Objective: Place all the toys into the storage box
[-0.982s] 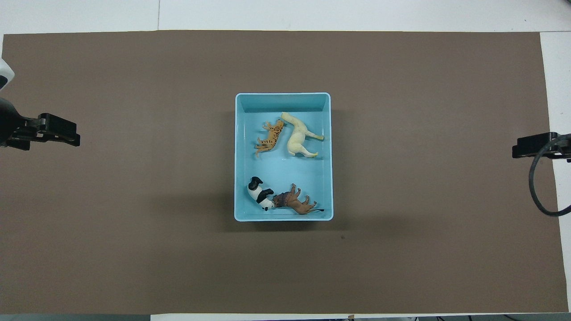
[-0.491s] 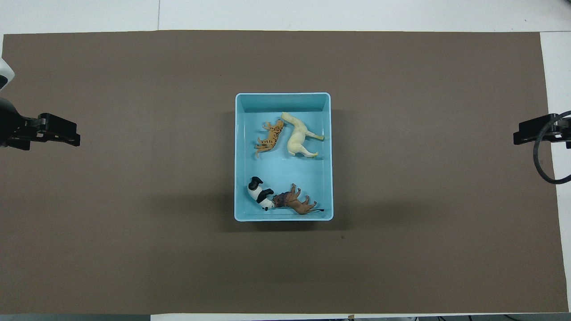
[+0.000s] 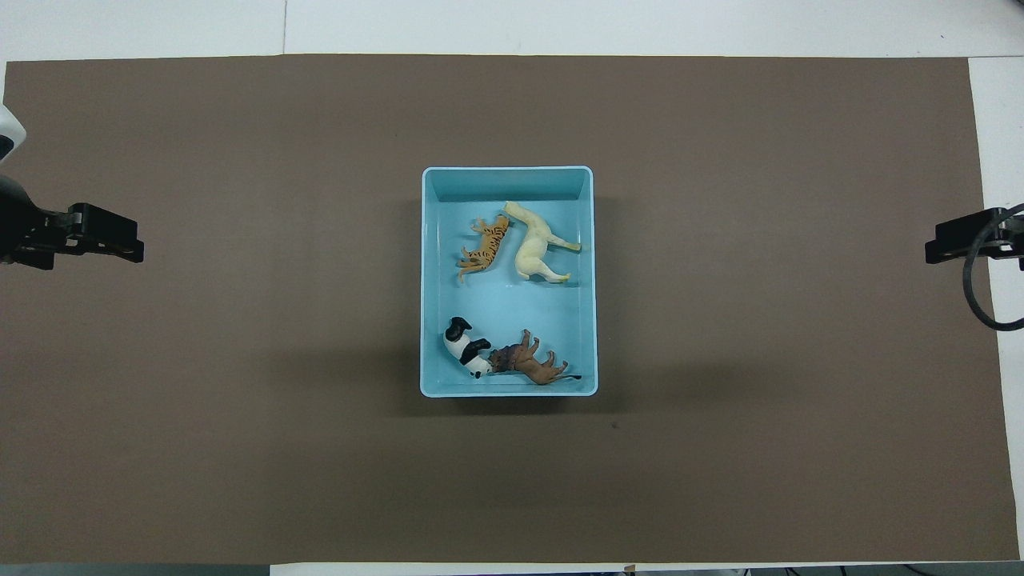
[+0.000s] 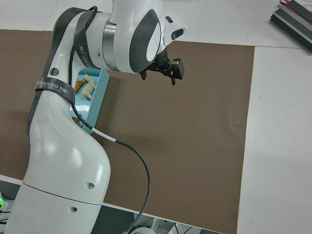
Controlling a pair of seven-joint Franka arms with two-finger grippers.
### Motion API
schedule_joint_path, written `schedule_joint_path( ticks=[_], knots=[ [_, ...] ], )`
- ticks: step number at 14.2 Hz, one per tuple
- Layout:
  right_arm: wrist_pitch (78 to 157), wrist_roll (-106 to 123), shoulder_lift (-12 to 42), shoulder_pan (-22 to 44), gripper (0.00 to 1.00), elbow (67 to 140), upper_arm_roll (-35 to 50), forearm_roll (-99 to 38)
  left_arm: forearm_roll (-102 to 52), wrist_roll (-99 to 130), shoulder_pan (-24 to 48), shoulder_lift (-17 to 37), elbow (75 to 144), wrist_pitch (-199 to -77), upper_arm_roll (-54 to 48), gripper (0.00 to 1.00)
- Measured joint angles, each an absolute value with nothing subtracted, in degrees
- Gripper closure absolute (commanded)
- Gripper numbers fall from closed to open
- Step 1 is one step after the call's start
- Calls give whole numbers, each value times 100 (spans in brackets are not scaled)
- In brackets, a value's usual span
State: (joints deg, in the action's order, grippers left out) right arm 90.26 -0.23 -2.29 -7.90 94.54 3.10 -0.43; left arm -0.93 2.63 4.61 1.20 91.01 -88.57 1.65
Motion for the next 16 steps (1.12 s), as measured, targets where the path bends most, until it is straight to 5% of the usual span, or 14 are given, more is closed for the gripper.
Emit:
schedule_joint_path(
  ticks=[3,16],
  knots=[
    [9030,-22,-221,-252,0,9443,-269,-45,-93,263,461,120,9101,-8857,165,0],
    [9026,-18,-147,-279,0,9456,-383,-21,-93,263,473,120,9101,-8857,164,0]
  ],
)
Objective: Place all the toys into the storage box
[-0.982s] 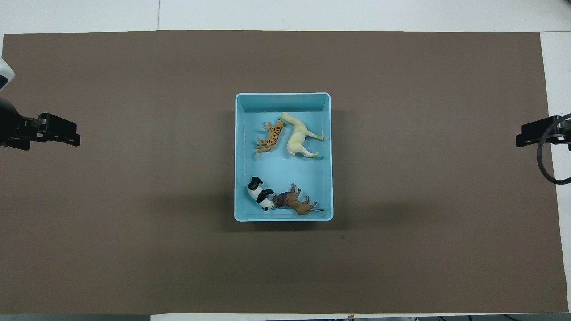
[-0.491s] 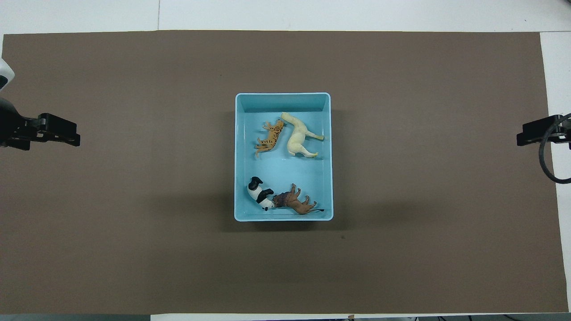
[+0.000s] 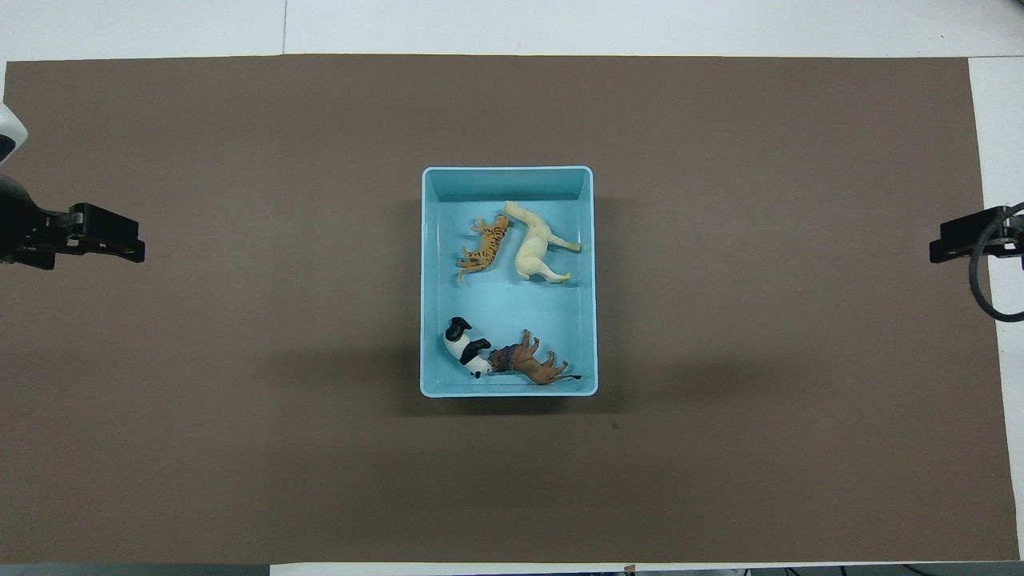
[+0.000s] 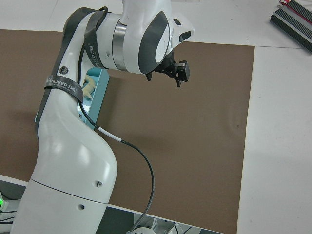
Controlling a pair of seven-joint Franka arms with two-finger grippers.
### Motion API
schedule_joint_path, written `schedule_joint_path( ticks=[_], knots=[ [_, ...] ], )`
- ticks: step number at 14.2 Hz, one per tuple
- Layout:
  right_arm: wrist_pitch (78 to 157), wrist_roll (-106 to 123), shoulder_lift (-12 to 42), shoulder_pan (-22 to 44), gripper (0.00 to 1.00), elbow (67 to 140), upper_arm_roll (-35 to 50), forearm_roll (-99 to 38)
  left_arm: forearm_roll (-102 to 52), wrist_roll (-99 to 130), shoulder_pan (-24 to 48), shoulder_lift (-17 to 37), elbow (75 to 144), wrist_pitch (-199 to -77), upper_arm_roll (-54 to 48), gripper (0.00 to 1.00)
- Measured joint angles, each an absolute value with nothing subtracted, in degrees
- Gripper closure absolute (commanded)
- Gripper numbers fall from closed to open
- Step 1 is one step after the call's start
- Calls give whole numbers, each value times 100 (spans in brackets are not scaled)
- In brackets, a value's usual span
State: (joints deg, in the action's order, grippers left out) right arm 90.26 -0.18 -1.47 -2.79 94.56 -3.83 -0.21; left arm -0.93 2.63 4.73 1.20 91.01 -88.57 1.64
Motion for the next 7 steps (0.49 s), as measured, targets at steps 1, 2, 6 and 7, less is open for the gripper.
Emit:
schedule_joint_path(
  ticks=[1,2,6,7],
  knots=[
    [9026,-6,-147,-284,0,9456,-383,2,-93,263,473,120,9101,-8857,164,0],
    [9026,35,-147,-288,0,9456,-384,14,-93,263,473,120,9101,-8857,164,0],
    [9025,65,-147,-275,0,9469,-382,18,-93,263,473,120,9101,-8857,164,0],
    [9023,65,-147,-264,0,9479,-381,18,-93,263,473,120,9101,-8857,164,0]
  ],
)
